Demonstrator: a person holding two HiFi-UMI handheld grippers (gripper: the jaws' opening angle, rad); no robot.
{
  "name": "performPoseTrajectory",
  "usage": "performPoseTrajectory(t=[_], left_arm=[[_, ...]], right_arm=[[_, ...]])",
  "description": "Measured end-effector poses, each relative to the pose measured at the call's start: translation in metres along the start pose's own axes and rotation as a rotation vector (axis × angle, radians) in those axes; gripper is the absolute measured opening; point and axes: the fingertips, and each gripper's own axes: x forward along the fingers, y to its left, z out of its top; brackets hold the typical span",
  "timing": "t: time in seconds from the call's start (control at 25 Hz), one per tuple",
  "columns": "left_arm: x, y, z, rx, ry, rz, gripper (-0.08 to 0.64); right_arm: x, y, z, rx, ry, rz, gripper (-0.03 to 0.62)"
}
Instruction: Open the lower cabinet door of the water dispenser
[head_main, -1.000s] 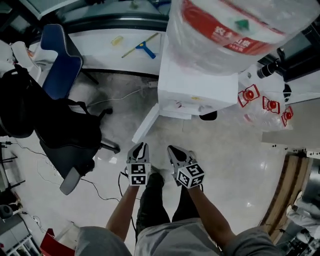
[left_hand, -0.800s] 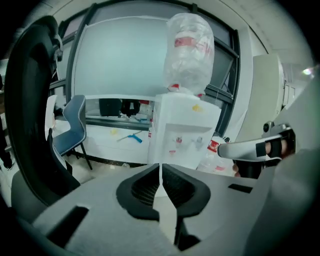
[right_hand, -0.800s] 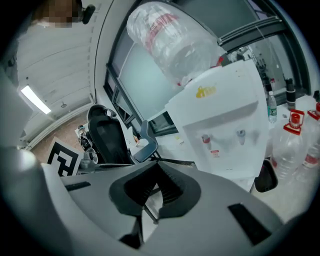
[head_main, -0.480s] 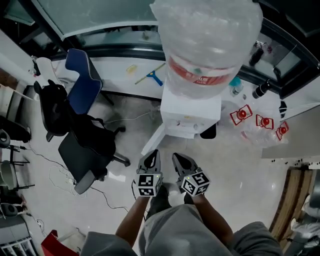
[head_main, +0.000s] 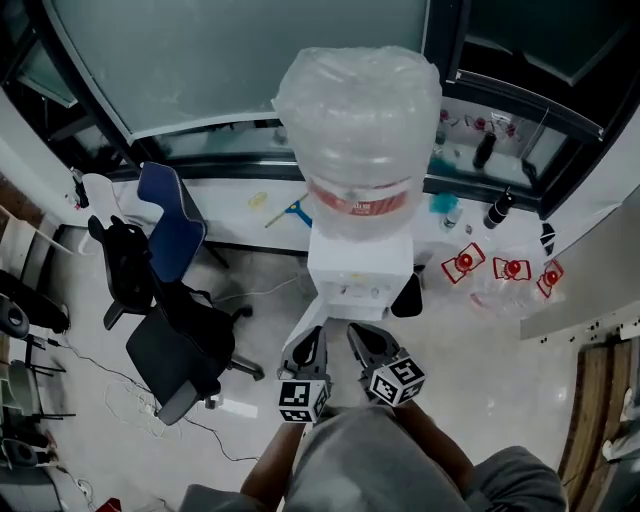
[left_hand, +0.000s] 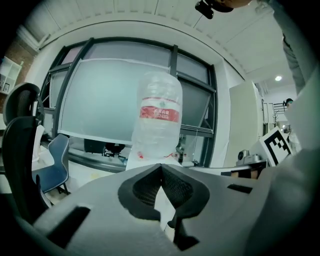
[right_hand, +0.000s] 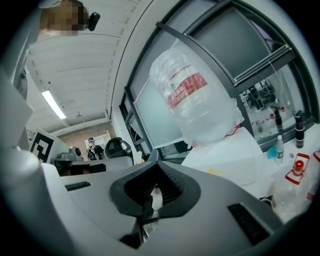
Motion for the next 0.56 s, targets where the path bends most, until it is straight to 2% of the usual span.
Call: performPoseTrajectory(t=[0.16, 0.36, 0.56], left_arm=[[0.001, 0.002, 0.012, -0.004, -0.032, -0.022, 0.009], [0.002, -0.004, 0.026, 0.026, -0.062, -0.025, 0.009], [0.009, 0.011, 0.044, 0.034, -0.094, -0.033, 0.009]], right_arm=[[0.006, 0.006, 0.010, -0.021, -0.023, 0.008, 0.009], [0.004, 0.005, 0.021, -0.036, -0.057, 0.020, 0.009], [0.023, 0.010, 0.039, -0.064, -0.078, 0.028, 0.009]])
